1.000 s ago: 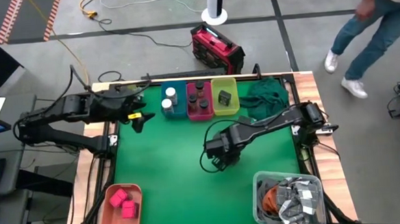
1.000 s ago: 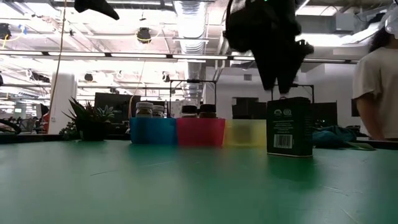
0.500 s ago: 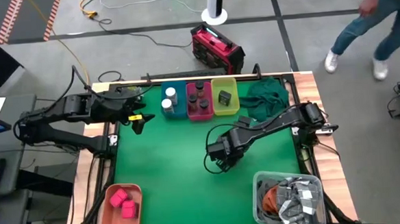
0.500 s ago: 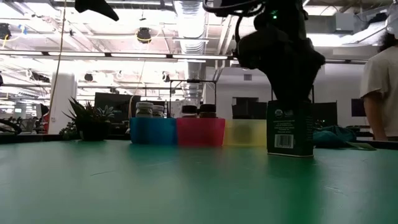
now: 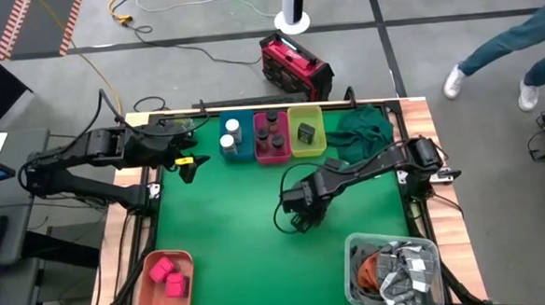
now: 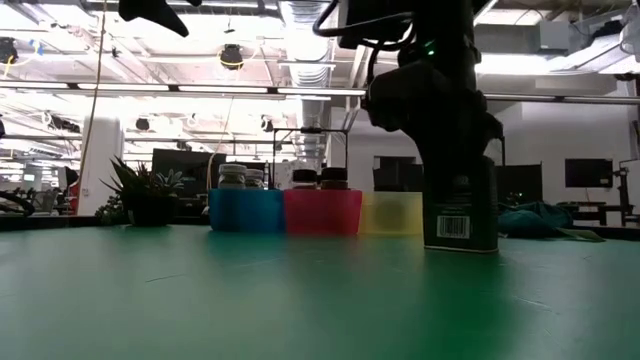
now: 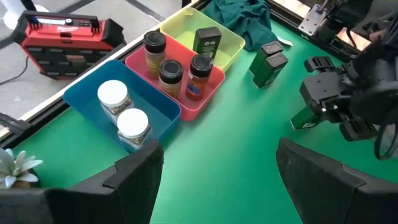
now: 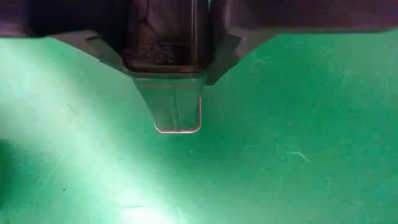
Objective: Sort spices by type
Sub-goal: Put the bottom black seasoning can into the yellow bin
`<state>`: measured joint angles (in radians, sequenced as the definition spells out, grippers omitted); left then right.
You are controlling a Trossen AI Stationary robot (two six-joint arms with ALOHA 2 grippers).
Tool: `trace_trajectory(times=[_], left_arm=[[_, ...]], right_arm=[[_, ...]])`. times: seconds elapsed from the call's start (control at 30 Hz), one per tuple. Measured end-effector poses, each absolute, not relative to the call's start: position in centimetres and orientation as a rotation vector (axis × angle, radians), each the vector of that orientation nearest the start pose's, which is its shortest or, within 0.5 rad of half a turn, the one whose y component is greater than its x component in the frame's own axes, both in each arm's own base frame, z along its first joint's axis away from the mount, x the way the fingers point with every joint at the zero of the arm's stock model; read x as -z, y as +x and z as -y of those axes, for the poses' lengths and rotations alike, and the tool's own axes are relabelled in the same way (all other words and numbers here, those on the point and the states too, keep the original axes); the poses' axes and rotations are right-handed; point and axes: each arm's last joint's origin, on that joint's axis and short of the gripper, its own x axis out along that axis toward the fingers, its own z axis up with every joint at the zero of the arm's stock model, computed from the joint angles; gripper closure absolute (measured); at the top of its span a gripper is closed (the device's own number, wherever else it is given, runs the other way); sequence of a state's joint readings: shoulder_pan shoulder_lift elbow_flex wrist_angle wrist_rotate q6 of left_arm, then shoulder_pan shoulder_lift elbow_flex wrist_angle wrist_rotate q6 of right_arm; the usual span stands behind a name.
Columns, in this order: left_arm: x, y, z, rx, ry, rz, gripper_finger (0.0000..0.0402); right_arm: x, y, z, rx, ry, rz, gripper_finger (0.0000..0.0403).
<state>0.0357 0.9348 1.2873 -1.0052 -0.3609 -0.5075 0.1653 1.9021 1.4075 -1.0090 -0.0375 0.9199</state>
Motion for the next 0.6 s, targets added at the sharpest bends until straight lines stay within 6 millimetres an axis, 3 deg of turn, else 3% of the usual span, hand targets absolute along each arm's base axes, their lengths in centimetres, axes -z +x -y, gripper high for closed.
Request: trace_trajectory(times=[0.17,0.37,0.47,0.6], left_arm=[[-39.9,14.9,-1.4,-0.489,-0.394,-0.550,0.0102],[-39.5,15.8,-1.5,-0.477,-0.355,-0.587,0.0102],[-39.2,16.4,-1.9,-0.499,-0.346,-0.601,0.0102],[-38.9,17.2,-2.6,-0.534,-0.346,-0.612,0.0102]], right_arm=[[-20.2,35.2,-4.8,0.490,0.647,-1.482,0.0259],[-24.5,36.1,-2.3,0.427,0.641,-1.385,0.0240],[-27.4,36.2,0.1,0.389,0.606,-1.318,0.0226],[-30.9,35.5,4.9,0.422,0.524,-1.246,0.0243]])
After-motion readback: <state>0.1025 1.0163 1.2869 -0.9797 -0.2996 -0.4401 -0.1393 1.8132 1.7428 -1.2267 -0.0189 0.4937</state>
